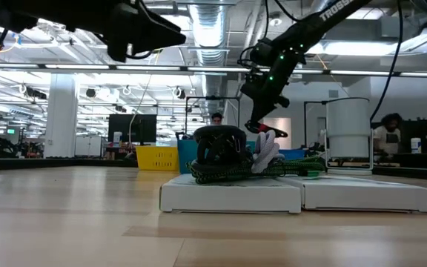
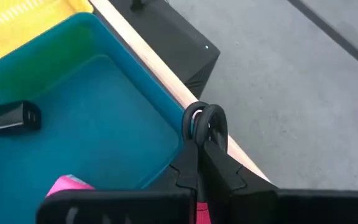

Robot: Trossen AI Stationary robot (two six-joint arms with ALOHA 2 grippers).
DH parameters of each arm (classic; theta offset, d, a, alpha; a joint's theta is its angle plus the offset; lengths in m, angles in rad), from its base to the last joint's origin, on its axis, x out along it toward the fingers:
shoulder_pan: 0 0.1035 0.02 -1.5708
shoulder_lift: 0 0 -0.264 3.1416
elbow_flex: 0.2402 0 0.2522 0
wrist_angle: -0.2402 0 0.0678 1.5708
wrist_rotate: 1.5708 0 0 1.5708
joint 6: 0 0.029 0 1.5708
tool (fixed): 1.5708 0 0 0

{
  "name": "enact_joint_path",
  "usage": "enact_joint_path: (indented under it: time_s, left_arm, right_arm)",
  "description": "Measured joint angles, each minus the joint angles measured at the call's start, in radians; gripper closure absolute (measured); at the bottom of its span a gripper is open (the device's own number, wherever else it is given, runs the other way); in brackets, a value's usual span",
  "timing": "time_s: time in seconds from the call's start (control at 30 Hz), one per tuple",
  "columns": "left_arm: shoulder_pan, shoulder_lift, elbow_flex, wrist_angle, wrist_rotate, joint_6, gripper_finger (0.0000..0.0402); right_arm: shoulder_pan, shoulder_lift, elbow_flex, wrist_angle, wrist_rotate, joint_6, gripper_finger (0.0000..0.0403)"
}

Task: Pick and place items into bin
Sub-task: Put the right black charger cable into the blue basket

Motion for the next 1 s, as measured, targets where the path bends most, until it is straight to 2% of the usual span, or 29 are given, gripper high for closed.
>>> enact_joint_path:
  time_s: [0.2,0.3,0.7,1.0]
  left_arm:
    - [0.052,0.0,0.0,0.077,-0.005,0.121,0.0205]
    - [0.077,0.0,0.0,0.119,-0.032,0.123,0.0205]
    - [0.089,0.0,0.0,0.071,-0.124,-0.038,0.0205]
    - [0.005,0.0,-0.001,0.138,-0.318,-0.103,0.0205]
  right_arm:
    - [-0.002,-0.011,0.0,-0.049,0.007,-0.017,0.0402]
    - [-0.007,-0.011,0.0,-0.093,0.028,-0.03,0.0402]
    - [0.005,-0.011,0.0,-0.184,0.027,-0.02,0.0402]
    - [0.023,-0.01,0.0,-0.195,0.026,-0.01,0.0402]
